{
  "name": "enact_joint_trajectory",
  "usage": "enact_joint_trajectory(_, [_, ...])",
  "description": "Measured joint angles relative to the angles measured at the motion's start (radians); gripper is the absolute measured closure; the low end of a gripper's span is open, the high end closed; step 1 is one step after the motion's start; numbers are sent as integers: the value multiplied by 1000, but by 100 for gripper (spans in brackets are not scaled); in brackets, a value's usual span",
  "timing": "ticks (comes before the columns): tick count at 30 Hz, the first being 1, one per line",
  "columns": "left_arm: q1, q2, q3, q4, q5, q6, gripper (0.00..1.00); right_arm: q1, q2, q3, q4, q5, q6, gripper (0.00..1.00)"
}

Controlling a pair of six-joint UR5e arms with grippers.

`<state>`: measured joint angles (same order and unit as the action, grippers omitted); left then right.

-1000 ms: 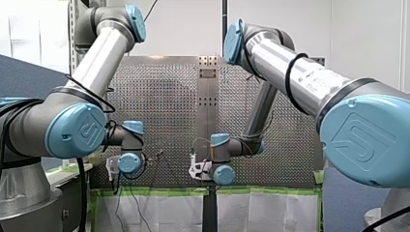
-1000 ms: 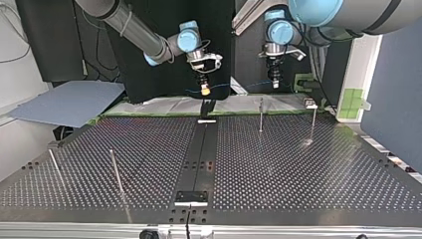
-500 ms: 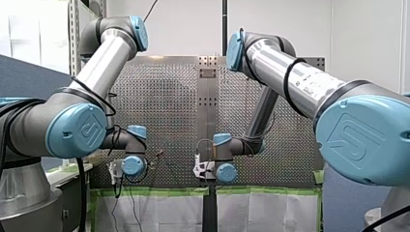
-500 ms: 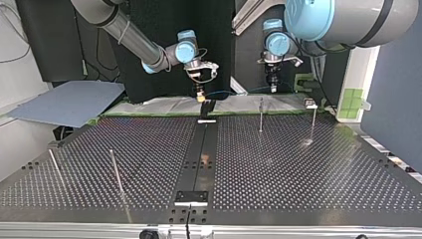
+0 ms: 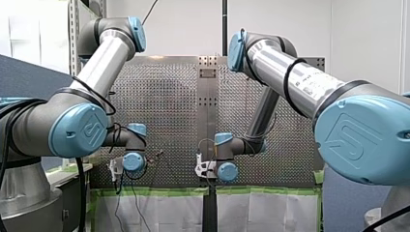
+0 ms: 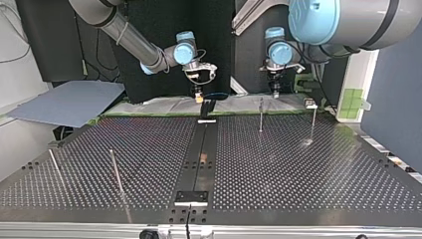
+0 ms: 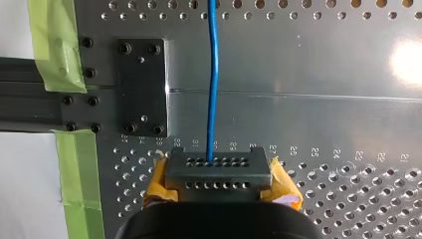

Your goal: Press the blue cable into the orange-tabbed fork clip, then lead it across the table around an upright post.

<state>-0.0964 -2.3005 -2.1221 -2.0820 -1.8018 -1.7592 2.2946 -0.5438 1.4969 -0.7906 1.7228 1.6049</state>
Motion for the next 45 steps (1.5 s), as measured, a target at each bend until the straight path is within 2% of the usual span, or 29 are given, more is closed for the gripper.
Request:
enact_joint_trajectory(9, [17, 0, 34, -58, 28, 1, 100, -5, 0, -8, 27, 0, -6, 100])
enact_joint_trajectory(17, [27, 0, 62, -116, 47, 1, 100, -18, 0, -8, 34, 0, -8, 100])
enact_joint_trajectory(27, [37, 0, 84, -134, 58, -3, 100, -36, 0, -12, 36, 0, -8, 100])
enact_joint_trajectory(45, [66, 0, 150, -177, 111, -58, 100, -58, 0, -56, 51, -1, -7, 100])
